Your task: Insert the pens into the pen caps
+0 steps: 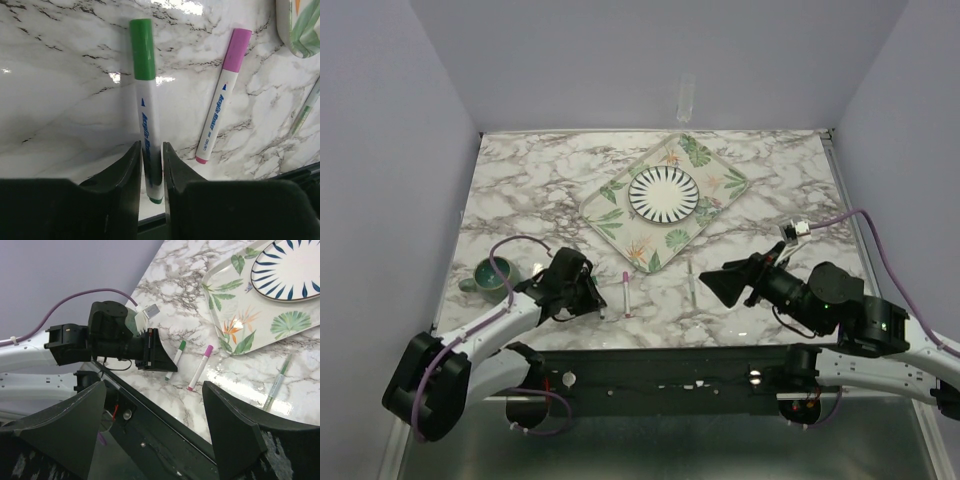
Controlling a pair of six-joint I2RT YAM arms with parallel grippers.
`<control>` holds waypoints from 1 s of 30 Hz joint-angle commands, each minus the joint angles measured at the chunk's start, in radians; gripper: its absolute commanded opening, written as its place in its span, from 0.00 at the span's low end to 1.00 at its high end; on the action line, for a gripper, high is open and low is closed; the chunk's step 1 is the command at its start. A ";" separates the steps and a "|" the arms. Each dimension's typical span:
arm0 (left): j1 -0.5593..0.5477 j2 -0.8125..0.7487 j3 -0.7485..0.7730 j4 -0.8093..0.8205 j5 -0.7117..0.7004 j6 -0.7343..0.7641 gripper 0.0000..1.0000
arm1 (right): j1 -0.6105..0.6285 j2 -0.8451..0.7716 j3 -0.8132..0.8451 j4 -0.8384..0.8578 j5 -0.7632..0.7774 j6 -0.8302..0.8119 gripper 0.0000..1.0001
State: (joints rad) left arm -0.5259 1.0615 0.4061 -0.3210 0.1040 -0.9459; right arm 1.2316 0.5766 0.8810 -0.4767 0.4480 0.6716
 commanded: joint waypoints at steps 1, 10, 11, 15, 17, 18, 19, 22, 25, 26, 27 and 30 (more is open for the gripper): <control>-0.013 -0.055 0.020 -0.099 -0.013 0.021 0.40 | 0.005 -0.001 -0.014 -0.010 0.034 -0.007 0.85; -0.014 -0.273 0.228 -0.314 -0.075 0.074 0.85 | 0.005 0.045 -0.005 -0.005 0.027 -0.009 0.87; -0.014 -0.287 0.264 -0.317 -0.088 0.135 0.95 | 0.005 0.052 -0.004 0.001 0.021 -0.010 0.88; -0.014 -0.328 0.424 -0.291 -0.133 0.303 0.99 | 0.003 0.109 0.029 -0.019 0.049 0.031 1.00; -0.014 -0.363 0.473 -0.239 -0.135 0.346 0.99 | 0.005 0.138 0.044 -0.023 0.051 0.049 1.00; -0.014 -0.379 0.477 -0.210 -0.112 0.376 0.99 | 0.005 0.144 0.047 -0.019 0.044 0.043 1.00; -0.014 -0.417 0.467 -0.132 -0.074 0.398 0.99 | 0.005 0.152 0.052 -0.013 0.038 0.042 1.00; -0.014 -0.500 0.422 0.017 0.032 0.447 0.99 | 0.005 0.169 0.067 0.012 0.031 0.049 1.00; -0.014 -0.555 0.395 0.081 0.037 0.431 0.99 | 0.003 0.167 0.087 0.020 0.047 0.034 1.00; -0.014 -0.564 0.390 0.089 0.040 0.427 0.99 | 0.005 0.166 0.095 0.013 0.058 0.031 1.00; -0.014 -0.571 0.387 0.094 0.040 0.427 0.99 | 0.005 0.160 0.107 0.001 0.081 0.026 1.00; -0.014 -0.584 0.381 0.100 0.049 0.430 0.99 | 0.005 0.134 0.110 -0.011 0.132 0.014 1.00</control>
State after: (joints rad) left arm -0.5369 0.4923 0.8078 -0.2947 0.1085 -0.5503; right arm 1.2316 0.7479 0.9524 -0.4728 0.4767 0.6991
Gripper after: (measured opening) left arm 0.987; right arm 0.998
